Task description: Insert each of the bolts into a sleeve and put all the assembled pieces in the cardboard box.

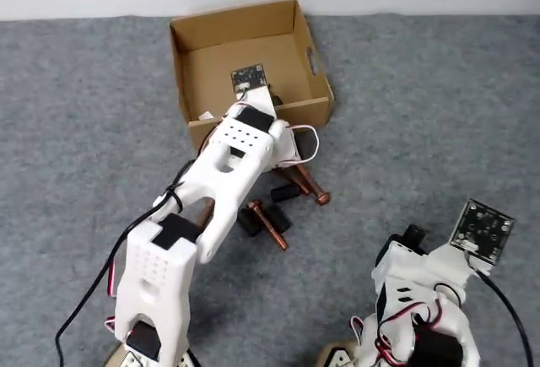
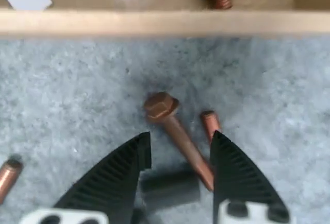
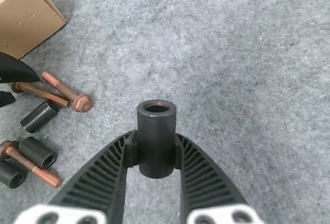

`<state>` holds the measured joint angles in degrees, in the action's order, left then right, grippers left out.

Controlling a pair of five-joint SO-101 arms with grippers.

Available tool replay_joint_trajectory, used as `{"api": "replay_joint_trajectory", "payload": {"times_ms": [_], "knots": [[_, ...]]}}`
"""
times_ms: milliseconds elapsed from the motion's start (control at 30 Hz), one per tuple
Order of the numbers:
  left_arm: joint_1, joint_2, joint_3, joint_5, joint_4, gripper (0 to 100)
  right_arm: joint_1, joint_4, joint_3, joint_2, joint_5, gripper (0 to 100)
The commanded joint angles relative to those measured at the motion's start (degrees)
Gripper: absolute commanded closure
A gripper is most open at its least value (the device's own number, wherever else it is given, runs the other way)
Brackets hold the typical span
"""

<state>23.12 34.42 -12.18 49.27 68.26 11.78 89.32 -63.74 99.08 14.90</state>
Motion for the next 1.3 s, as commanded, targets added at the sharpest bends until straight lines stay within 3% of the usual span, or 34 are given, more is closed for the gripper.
{"api": "replay_joint_trajectory", "payload": {"times_ms": [0,167,433,567,933,1067,1267], "knots": [[-0.4,0.5,-2.4,0.4,0.5,80,0.3,-1.6,0.4,0.3,-0.4,99.1],[-0.5,3.4,-2.4,0.5,1.3,83,0.3,-1.6,0.4,0.3,-0.4,99.1],[-0.6,4.6,-6.9,2.1,3.3,100,0.3,-1.6,0.4,0.3,-0.4,99.1],[-0.4,4.0,-11.2,2.0,7.6,99,0.3,-1.6,0.4,0.3,-0.4,99.1],[-0.1,2.2,-37.6,-4.1,31.2,100,-2.2,-1.3,0.8,1.2,-0.4,99.1],[-0.1,-3.5,-44.4,-6.1,32.3,100,-2.3,-1.2,0.7,5.0,-0.4,99.1],[1.8,-13.7,-41.3,-11.6,32.3,100,-4.2,-1.2,0.8,4.8,-0.5,99.1]]}}
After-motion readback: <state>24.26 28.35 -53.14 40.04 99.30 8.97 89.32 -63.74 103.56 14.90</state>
